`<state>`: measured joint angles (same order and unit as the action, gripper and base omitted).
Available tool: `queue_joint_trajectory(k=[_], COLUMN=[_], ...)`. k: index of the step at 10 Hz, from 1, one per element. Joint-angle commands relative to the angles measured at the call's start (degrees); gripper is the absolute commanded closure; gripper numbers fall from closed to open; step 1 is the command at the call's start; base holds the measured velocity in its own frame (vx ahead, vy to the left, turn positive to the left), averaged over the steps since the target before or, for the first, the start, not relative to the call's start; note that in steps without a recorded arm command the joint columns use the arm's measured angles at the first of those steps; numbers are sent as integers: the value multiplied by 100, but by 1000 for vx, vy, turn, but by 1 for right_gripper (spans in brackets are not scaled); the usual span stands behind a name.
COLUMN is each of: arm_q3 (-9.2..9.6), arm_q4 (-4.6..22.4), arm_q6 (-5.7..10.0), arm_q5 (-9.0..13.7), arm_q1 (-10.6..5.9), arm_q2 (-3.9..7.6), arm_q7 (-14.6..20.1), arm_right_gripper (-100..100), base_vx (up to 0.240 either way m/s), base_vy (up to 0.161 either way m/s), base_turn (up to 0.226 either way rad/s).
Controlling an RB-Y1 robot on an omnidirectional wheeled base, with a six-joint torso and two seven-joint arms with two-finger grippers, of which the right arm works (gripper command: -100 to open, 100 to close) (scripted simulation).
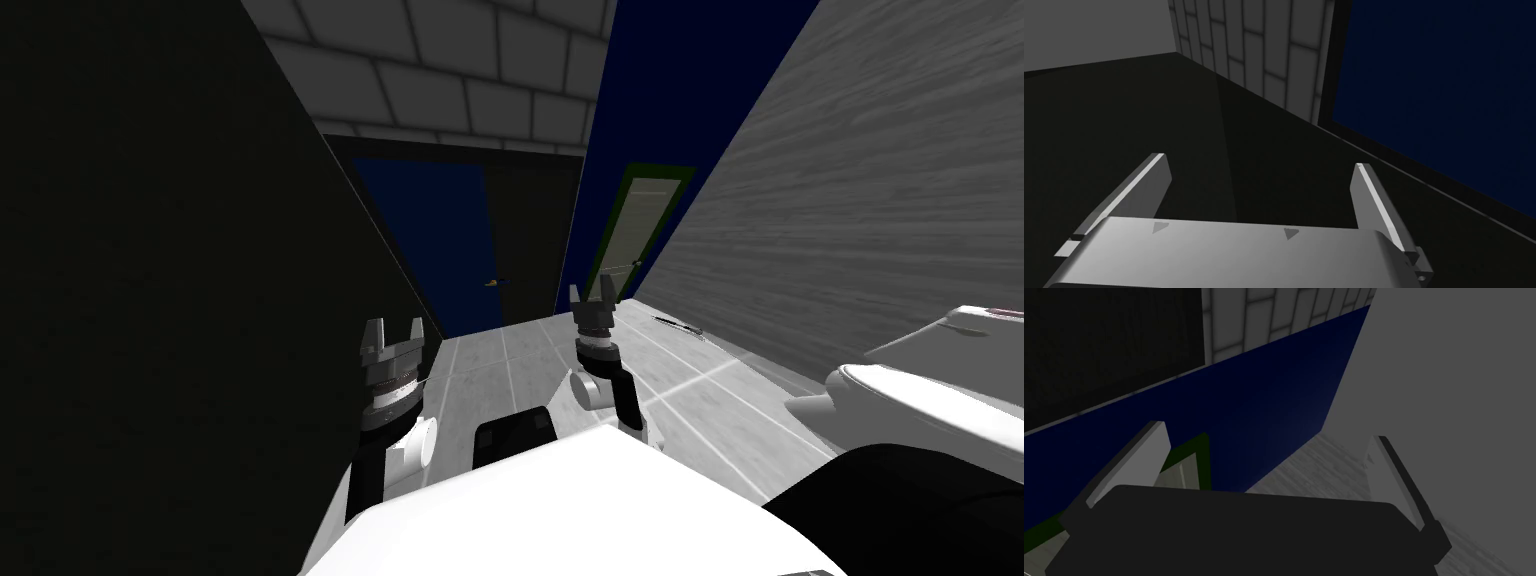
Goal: Pull the door open
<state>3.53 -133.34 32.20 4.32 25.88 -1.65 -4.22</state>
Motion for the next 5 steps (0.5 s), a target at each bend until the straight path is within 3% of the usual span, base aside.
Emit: queue_joint_trajectory(k=[1, 5], arm_q3=[-24, -97], arm_q4=[192, 765], arm_q6=[29, 114], arm_q5=[42, 168], arm_q1=[-63, -250], arm_q2=[63, 212], arm_q7=[-10, -41], arm_right_gripper=[-100, -100], base_vx=[45, 121], base_vy=[-3, 2], base_turn=[85, 73])
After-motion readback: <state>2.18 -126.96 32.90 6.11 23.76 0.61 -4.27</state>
